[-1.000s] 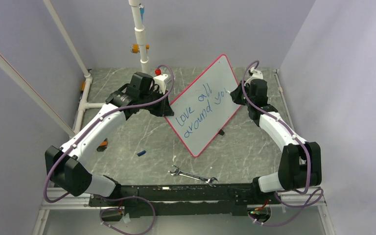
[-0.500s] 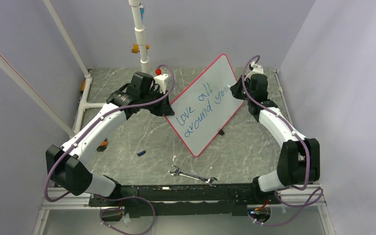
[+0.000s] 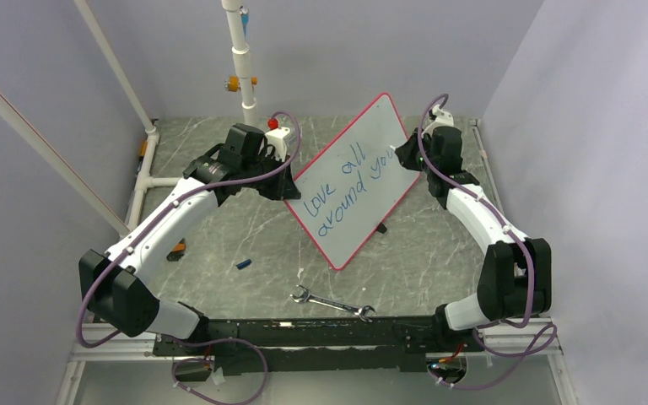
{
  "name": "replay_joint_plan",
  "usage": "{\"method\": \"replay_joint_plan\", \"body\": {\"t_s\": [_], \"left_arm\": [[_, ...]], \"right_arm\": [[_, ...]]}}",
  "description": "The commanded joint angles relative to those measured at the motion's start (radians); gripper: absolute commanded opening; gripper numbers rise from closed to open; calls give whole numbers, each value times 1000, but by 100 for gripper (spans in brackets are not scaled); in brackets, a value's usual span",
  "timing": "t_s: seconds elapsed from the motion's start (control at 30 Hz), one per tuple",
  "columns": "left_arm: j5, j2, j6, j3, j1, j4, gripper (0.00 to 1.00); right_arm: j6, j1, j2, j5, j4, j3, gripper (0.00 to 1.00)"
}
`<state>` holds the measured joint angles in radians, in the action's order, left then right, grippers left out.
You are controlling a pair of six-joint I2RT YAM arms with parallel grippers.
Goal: Write a sentence on the whiteboard
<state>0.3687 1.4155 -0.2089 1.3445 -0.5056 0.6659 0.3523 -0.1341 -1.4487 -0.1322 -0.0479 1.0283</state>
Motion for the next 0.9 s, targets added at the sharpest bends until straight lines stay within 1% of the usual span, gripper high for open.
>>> {"method": "replay_joint_plan", "body": {"t_s": [0.0,0.53,0.87], "left_arm": [[-356,56,197,-36,6,156,0],[-359,59,197,-36,5,156,0],[-359,62,197,-36,1,156,0]], "right_arm": [[19,0,6,-33,-22,-13,0],[1,0,14,9,-20,-77,0],[-12,5,1,45,-10,-62,0]]}}
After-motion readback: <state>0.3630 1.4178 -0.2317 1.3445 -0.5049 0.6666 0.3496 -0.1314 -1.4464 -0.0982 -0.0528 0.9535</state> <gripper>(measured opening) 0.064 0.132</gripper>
